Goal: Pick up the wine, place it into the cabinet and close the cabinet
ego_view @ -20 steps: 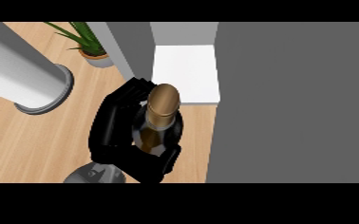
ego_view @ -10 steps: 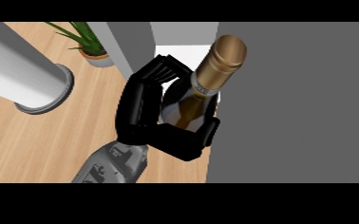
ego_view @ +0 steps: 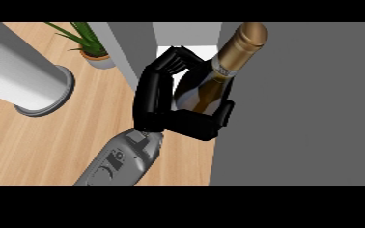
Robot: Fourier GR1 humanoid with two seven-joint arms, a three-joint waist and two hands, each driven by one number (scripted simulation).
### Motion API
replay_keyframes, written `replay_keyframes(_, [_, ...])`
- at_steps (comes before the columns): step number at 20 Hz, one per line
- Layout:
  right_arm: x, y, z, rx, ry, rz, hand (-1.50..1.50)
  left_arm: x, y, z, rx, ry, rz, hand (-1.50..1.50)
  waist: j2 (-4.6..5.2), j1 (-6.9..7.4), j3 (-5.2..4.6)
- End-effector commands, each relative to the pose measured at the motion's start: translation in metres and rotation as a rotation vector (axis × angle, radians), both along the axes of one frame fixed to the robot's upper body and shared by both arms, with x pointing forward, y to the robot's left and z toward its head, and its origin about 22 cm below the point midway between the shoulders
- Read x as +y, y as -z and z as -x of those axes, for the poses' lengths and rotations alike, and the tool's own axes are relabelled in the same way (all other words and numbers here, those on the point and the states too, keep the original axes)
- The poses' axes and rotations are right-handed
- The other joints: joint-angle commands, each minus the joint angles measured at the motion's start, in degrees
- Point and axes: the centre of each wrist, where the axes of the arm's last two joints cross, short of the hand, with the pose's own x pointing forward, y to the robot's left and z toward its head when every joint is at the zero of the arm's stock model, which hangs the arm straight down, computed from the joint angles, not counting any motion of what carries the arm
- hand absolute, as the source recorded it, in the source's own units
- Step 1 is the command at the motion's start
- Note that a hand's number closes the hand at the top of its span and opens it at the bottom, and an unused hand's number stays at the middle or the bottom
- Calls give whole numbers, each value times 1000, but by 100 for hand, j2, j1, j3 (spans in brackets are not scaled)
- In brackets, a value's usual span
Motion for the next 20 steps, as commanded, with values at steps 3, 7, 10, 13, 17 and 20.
replay_keyframes(3, [-6,-23,43,-53,-45,-5,-150,2,3,-11,19,-34,36,150,-8,-15,-2])
replay_keyframes(7, [-4,-16,37,-47,-51,-12,-150,-16,21,-3,37,-38,57,150,0,-36,-1])
replay_keyframes(10, [-16,-9,16,-67,-24,-19,-150,-8,28,-12,52,-47,70,150,4,10,2])
replay_keyframes(13, [-6,-1,36,-55,-43,-36,-150,-3,50,-24,56,-75,44,150,5,-46,2])
replay_keyframes(17, [2,-5,-1,-62,-29,-22,-150,-9,67,-16,26,-91,-40,150,7,44,-1])
replay_keyframes(20, [-2,-21,29,-49,-21,-22,-150,3,77,-33,18,-118,-72,150,2,4,-4])
